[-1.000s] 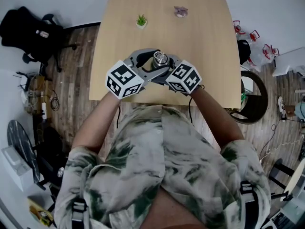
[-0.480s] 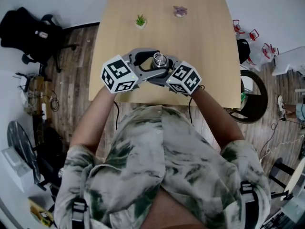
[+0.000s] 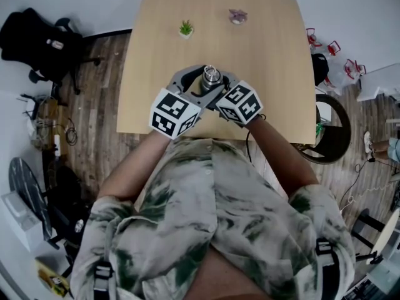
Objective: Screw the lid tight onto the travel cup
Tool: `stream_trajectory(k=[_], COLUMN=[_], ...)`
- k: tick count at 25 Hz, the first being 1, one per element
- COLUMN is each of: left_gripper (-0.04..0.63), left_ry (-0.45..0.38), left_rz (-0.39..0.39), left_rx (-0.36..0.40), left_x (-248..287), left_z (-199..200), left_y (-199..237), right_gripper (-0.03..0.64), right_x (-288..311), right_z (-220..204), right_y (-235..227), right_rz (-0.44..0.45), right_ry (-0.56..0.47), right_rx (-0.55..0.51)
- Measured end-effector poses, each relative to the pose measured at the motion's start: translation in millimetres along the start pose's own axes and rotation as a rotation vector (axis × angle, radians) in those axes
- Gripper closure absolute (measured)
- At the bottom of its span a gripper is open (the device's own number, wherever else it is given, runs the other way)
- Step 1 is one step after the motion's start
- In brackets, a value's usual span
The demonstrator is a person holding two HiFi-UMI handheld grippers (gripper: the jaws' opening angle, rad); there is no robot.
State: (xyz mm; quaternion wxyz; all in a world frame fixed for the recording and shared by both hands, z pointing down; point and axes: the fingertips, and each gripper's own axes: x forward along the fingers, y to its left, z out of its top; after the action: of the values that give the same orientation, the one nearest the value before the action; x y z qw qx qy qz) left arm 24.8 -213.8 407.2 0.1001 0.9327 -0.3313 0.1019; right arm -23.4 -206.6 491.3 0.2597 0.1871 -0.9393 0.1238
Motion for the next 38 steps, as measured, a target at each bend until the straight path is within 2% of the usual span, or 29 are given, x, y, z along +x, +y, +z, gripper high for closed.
stream_trajectory(k=[2,6,15,19,22,26,32,38], left_gripper=[0.322,0.33,0.333,0.333,0.331,0.33,0.33,0.33], left_ry=[0.003,0.007,0.015,0.022,0.024,0.026,0.012,0.019], left_rz=[-0.009,-0.074,-0.342,-0.409,-0.378,-0.243,-0.093,0.003], left_rx=[0.014,0.034,0.075,0.077,0.08,0.082,0.009,0.044], left_x=[-0.1,-0.9,-9.5,-11.2,-8.9,-3.9,2.2,6.4], left_z=[0.2,0.3,-1.1,-0.9,-0.3,0.2,2.8,1.0], left_y=[0.4,-1.1,-10.9,-13.2,-11.0,-2.8,0.7,3.9], right_gripper=[0.21,0.21,0.21,0.21,0.21,0.21,0.21,0.21], right_x=[1.0,1.6,-0.5,-1.2,-1.2,-0.5,-0.7,6.2], right_z=[0.5,1.4,0.2,0.3,-0.3,-1.1,-3.3,-1.7], right_y=[-0.1,1.2,15.3,18.7,14.2,2.0,-10.0,-6.8], right_rz=[0.002,0.016,0.102,0.12,0.096,0.041,-0.025,-0.04], right_ry=[0.004,0.009,0.014,0.01,0.008,0.002,0.002,-0.006], right_rx=[0.0,-0.012,-0.062,-0.061,-0.045,0.002,0.03,0.051])
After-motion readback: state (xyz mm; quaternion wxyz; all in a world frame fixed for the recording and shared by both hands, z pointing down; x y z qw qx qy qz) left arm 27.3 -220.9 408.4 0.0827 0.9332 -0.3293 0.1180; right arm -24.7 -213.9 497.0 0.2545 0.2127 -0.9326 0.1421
